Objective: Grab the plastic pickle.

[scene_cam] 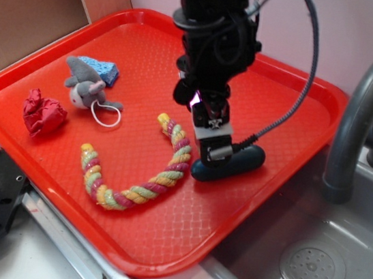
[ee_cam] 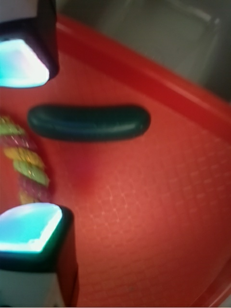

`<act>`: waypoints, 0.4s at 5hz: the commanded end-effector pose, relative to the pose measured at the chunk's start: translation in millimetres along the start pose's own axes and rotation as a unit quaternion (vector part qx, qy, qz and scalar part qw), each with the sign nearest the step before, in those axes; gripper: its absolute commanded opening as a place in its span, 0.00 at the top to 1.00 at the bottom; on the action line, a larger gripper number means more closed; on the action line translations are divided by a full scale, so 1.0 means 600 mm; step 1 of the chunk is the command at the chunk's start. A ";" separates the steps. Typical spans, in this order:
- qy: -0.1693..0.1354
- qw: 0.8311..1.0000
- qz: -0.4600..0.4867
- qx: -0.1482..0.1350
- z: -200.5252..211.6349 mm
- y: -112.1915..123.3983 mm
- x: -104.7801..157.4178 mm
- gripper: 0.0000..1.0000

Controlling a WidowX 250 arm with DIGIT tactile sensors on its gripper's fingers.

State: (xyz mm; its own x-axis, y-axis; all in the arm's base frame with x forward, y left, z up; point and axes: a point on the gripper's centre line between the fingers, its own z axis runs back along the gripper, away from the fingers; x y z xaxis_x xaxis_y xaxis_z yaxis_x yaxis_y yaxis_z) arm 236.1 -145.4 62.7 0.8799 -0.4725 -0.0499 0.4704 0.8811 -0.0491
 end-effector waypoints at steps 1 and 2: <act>0.023 0.999 -0.019 -0.023 -0.029 -0.002 0.015 0.00; 0.046 0.998 -0.024 -0.020 -0.032 -0.002 0.020 0.00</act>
State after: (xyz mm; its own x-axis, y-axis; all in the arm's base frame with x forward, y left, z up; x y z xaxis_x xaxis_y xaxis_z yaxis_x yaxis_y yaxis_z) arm 240.9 -146.7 26.9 0.8354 -0.5148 -0.1926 0.5057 0.8571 -0.0977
